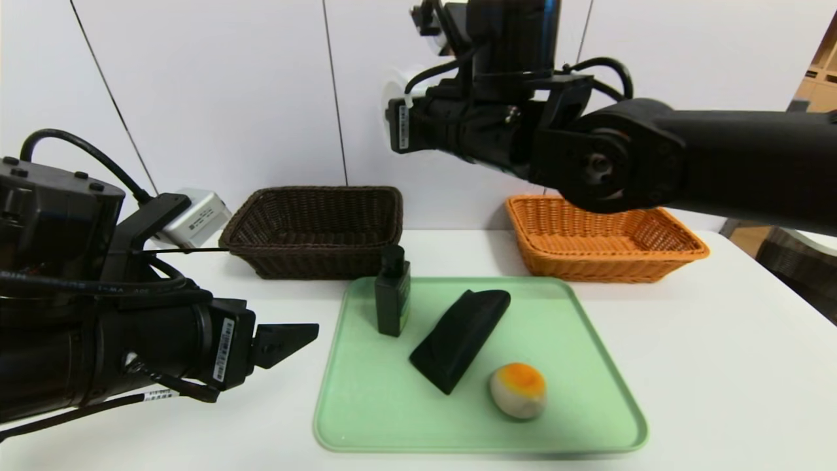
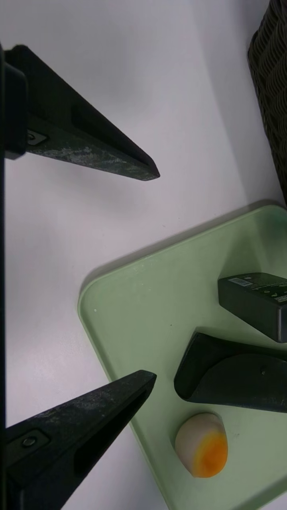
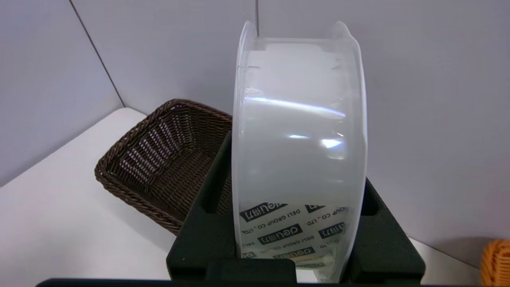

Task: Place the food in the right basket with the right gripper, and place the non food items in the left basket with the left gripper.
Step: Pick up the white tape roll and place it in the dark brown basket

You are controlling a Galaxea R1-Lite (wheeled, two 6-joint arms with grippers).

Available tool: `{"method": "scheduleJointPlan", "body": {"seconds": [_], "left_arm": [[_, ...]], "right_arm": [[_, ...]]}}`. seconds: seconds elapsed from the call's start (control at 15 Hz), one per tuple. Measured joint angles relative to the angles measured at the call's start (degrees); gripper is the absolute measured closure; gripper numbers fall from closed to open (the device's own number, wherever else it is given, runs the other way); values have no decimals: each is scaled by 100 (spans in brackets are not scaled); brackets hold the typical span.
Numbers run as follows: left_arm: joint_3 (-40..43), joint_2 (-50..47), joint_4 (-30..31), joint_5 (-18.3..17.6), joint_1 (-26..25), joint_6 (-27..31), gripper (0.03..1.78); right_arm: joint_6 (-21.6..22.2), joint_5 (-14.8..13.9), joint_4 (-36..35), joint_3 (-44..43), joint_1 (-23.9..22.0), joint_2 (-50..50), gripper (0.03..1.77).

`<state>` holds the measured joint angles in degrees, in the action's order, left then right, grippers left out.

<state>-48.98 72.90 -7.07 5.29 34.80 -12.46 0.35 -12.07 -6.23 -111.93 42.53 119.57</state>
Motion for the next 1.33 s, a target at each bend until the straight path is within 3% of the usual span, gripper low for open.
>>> {"method": "scheduleJointPlan", "body": {"seconds": [0.27, 0.53, 0.73, 1.33], "left_arm": [[17, -2, 2, 9, 0, 9, 12], [17, 6, 0, 20, -5, 9, 12], [12, 13, 0, 24, -11, 9, 12], [11, 99, 319, 13, -18, 52, 12]], "right_arm": [[-121, 247, -388, -17, -1, 463, 121], [-288, 310, -625, -20, -23, 839, 121], [-572, 571, -1235, -55, -102, 1084, 121], [-1024, 995, -1574, -132, -257, 1373, 121]]}}
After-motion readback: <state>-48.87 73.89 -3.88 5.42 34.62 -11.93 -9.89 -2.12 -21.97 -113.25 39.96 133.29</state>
